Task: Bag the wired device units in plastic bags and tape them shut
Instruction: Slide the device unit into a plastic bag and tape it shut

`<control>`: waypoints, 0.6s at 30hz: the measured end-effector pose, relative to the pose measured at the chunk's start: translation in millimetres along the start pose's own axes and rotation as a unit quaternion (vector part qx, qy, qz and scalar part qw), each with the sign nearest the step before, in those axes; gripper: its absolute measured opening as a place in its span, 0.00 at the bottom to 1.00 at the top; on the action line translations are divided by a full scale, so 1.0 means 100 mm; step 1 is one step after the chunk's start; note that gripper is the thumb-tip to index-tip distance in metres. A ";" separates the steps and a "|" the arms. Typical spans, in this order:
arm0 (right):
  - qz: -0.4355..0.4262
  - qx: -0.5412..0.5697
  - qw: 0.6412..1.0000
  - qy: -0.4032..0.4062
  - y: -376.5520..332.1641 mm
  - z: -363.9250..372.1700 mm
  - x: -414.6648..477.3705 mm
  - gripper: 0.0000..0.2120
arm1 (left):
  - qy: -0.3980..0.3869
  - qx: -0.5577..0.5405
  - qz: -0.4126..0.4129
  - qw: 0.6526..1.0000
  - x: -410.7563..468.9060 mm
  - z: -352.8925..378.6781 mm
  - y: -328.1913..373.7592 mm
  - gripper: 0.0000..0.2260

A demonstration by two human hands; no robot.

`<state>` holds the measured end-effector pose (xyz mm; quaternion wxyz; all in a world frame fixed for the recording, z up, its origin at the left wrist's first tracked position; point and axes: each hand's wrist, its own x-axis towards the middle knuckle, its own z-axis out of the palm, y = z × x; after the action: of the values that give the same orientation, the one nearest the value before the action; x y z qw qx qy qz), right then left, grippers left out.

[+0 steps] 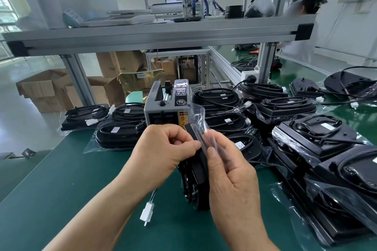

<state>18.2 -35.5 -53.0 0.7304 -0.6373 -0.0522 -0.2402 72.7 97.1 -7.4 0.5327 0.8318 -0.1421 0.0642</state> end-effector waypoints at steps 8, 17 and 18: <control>-0.006 -0.029 1.000 -0.004 0.02 -0.02 0.01 0.15 | 0.059 -0.009 0.000 0.998 0.02 0.10 -0.12 0.09; -0.009 -0.020 1.000 -0.005 0.03 -0.03 0.01 0.15 | 0.023 -0.045 -0.043 0.998 0.01 0.07 -0.10 0.18; -0.012 -0.021 1.000 -0.007 0.04 -0.03 0.01 0.15 | 0.018 -0.043 -0.048 0.998 0.02 0.06 -0.10 0.18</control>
<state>19.7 -38.5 -56.6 0.7131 -0.6538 -0.0602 -0.2456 77.3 94.8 -18.1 0.5730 0.8126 -0.0952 0.0470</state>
